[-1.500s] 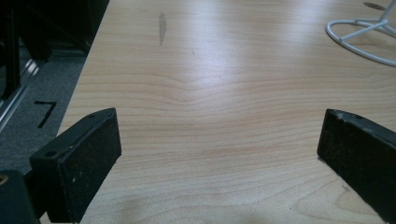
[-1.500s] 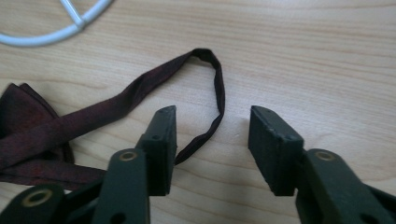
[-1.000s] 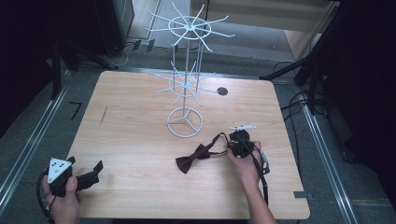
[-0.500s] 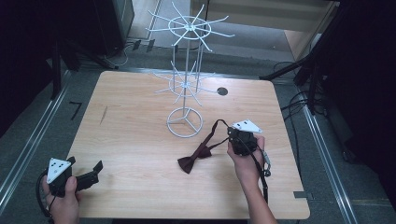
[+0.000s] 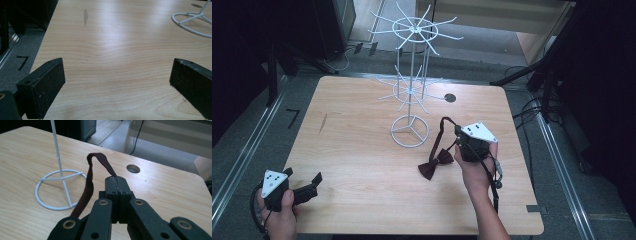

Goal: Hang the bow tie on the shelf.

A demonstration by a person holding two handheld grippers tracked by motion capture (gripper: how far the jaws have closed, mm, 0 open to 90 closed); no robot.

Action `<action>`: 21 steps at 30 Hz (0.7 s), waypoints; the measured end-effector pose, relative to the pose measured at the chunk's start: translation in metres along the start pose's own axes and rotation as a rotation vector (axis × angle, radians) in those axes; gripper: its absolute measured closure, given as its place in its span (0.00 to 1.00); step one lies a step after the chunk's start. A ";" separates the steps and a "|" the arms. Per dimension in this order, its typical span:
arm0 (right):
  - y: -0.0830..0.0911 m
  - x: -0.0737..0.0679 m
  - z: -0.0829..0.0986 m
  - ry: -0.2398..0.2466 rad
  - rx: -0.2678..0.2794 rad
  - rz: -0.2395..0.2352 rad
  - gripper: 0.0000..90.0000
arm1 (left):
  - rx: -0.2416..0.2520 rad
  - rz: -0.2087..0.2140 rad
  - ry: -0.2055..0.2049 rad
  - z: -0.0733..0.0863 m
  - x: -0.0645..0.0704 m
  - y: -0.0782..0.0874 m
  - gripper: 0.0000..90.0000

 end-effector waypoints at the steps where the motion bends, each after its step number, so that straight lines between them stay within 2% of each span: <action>1: 0.000 0.000 -0.001 -0.005 0.002 -0.004 1.00 | 0.000 -0.001 0.001 0.000 0.000 0.000 0.00; 4: 0.002 0.000 -0.005 0.003 0.013 0.001 1.00 | 0.003 0.001 0.005 0.000 0.000 0.000 0.00; 21: 0.016 0.011 -0.035 -0.025 0.089 0.007 1.00 | -0.002 0.001 0.000 0.000 0.000 0.000 0.00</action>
Point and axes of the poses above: each handheld gripper's, and its own axes: y roughly backward along the jaws, z roughly out of its underside, x roughly to its right, the point moved 2 cm from there along -y, roughly forward along the jaws, and after that the axes turned 11 degrees about -x, right-handed, at the moved point
